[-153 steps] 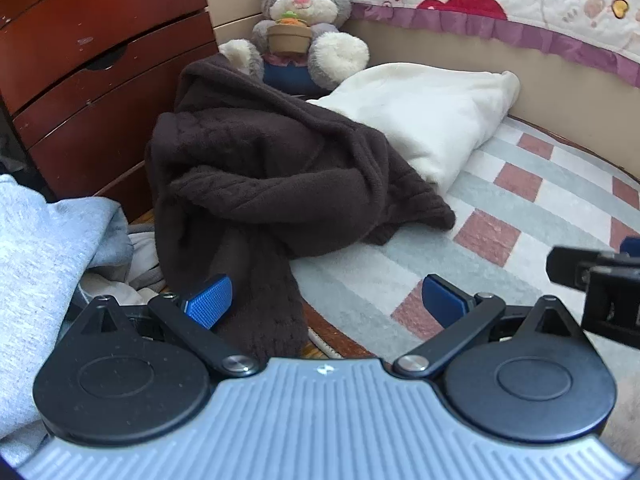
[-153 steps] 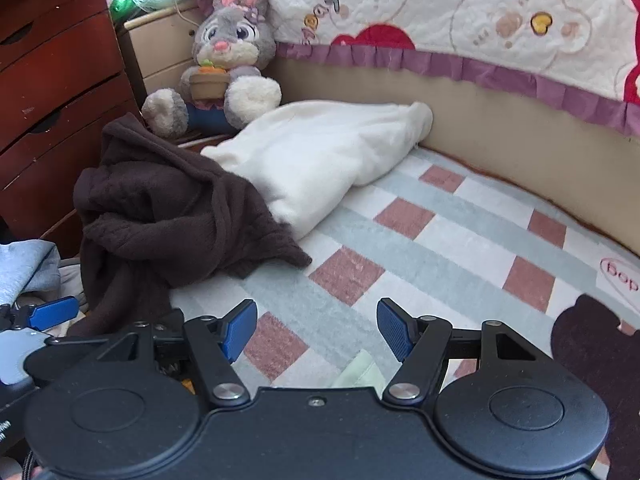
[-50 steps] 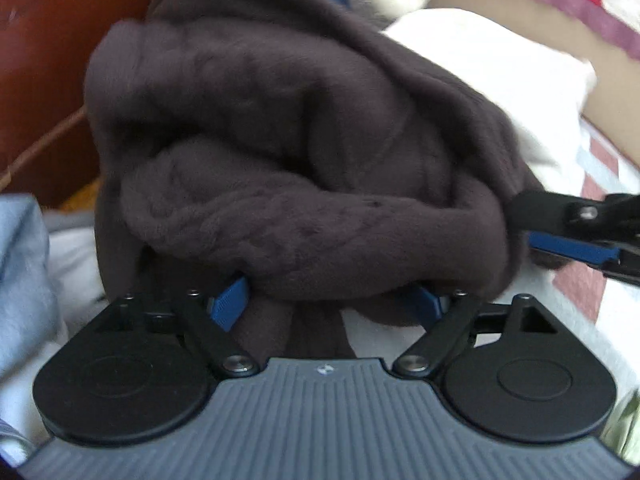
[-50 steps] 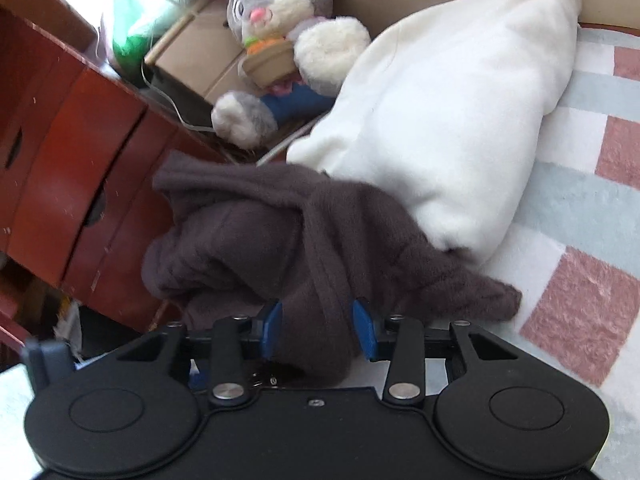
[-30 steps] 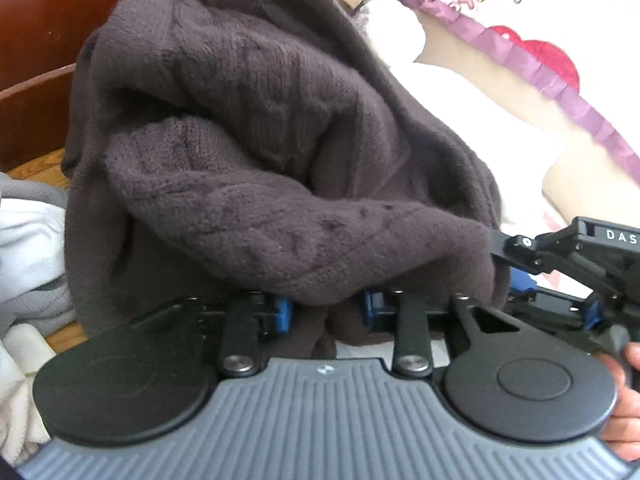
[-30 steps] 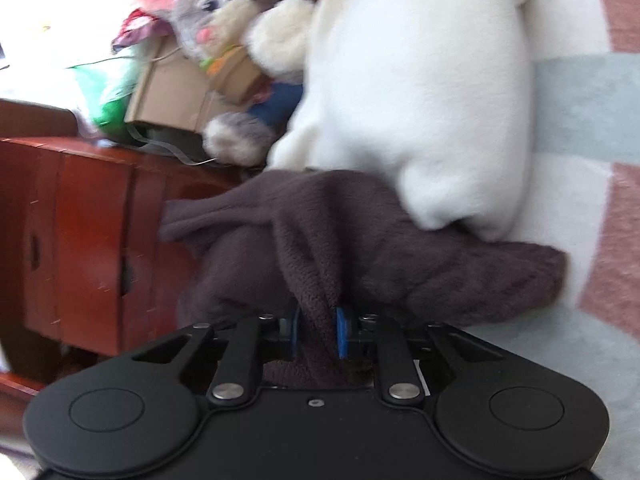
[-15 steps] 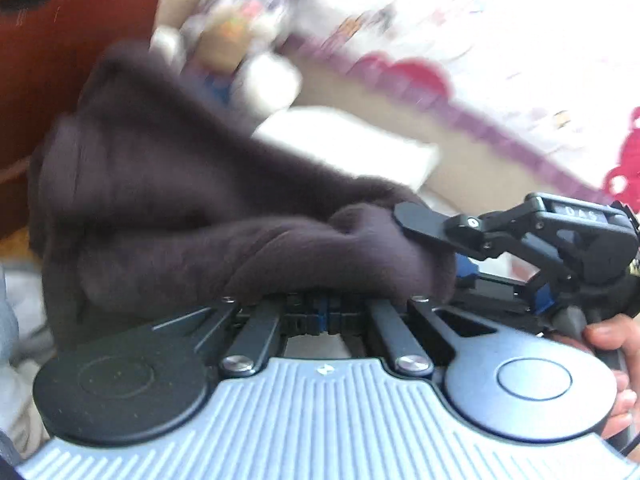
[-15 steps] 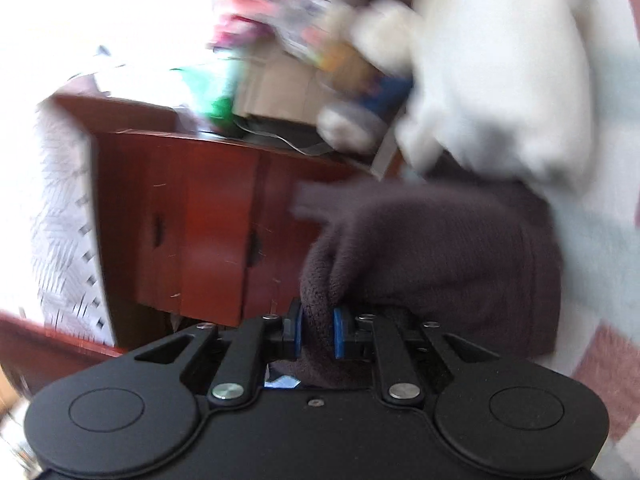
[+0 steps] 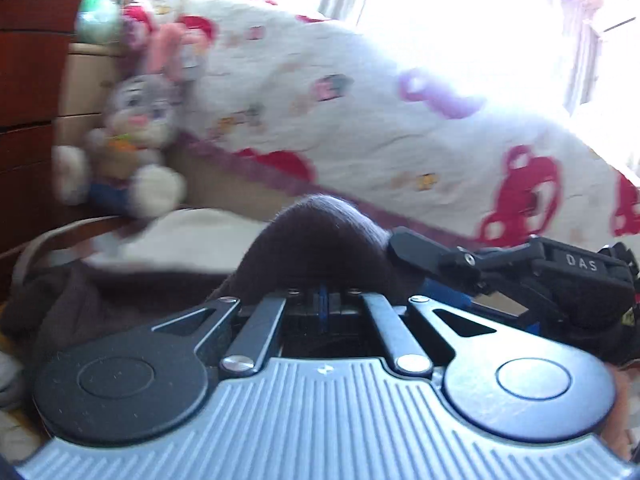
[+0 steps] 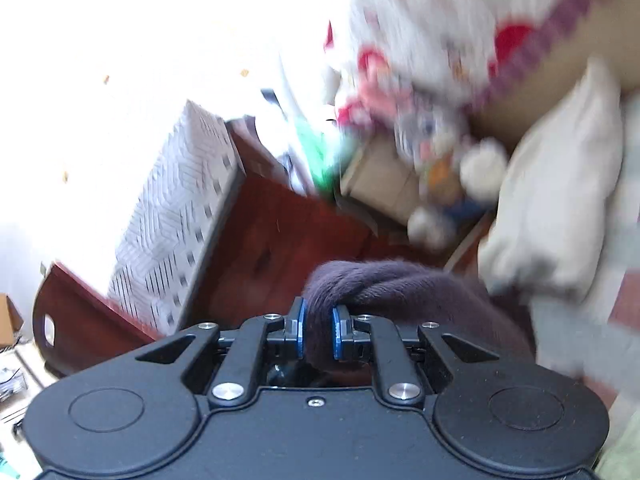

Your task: Fold clothes

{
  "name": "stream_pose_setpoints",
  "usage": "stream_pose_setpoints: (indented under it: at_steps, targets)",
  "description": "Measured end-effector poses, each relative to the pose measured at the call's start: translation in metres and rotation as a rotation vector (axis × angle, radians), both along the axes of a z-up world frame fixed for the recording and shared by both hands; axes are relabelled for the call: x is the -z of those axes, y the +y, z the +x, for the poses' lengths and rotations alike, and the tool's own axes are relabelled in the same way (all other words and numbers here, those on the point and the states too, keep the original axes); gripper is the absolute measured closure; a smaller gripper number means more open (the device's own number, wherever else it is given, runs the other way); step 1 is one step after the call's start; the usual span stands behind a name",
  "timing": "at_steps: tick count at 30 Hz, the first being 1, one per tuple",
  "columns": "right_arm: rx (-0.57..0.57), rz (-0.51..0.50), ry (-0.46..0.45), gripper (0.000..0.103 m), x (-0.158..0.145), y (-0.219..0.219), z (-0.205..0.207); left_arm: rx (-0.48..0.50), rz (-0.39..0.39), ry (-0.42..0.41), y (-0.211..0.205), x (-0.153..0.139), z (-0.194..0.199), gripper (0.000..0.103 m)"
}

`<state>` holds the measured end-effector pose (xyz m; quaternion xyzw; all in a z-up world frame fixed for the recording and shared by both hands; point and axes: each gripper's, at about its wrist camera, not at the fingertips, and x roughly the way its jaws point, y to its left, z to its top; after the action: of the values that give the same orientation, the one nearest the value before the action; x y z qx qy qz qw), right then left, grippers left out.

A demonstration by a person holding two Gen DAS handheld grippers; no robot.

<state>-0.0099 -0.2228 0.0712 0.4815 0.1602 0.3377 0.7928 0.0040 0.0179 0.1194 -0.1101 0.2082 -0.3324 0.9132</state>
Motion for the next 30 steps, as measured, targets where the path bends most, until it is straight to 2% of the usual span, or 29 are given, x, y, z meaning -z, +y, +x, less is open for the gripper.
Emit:
stream_pose_setpoints:
  at_steps: [5,11,14,16,18,20,21,23,24,25,27,28,30]
  targets:
    - [0.146,-0.002,-0.079,0.088,-0.039,-0.062,-0.027,0.169,-0.039,-0.041,-0.072,-0.046,0.007,0.103]
    - [0.263,-0.108,-0.173,0.089,-0.11,-0.138,-0.064,0.278,-0.032,-0.207,-0.148,-0.118,-0.029,0.103]
    - [0.379,-0.206,-0.178,0.09,-0.129,-0.175,-0.091,0.352,-0.067,-0.201,-0.183,-0.133,-0.042,0.103]
    - [0.485,-0.3,-0.148,0.093,-0.124,-0.197,-0.109,0.433,-0.104,-0.143,-0.213,-0.125,-0.043,0.102]
    - [0.6,-0.412,-0.06,0.093,-0.103,-0.216,-0.126,0.422,-0.006,-0.072,-0.244,-0.09,-0.043,0.102]
    - [0.689,-0.45,0.089,0.092,-0.065,-0.233,-0.139,0.385,0.121,-0.005,-0.274,-0.052,-0.044,0.1]
    - [0.725,-0.457,0.162,0.088,-0.044,-0.242,-0.148,0.366,0.184,0.028,-0.289,-0.033,-0.045,0.1]
    - [0.731,-0.418,0.265,0.087,0.006,-0.251,-0.168,0.328,0.311,0.094,-0.32,0.005,-0.046,0.096]
    - [0.722,-0.4,0.309,0.084,0.031,-0.253,-0.178,0.298,0.344,0.152,-0.322,0.024,-0.041,0.089]
    - [0.708,-0.386,0.354,0.075,0.054,-0.253,-0.187,0.262,0.36,0.224,-0.316,0.043,-0.034,0.084]
    - [0.696,-0.365,0.443,0.058,0.097,-0.249,-0.203,0.168,0.413,0.362,-0.304,0.075,-0.019,0.056]
    - [0.692,-0.345,0.487,0.057,0.118,-0.249,-0.209,0.118,0.441,0.431,-0.297,0.09,-0.011,0.052]
    - [0.657,-0.31,0.573,0.057,0.15,-0.25,-0.213,0.073,0.454,0.49,-0.283,0.11,-0.002,0.05]
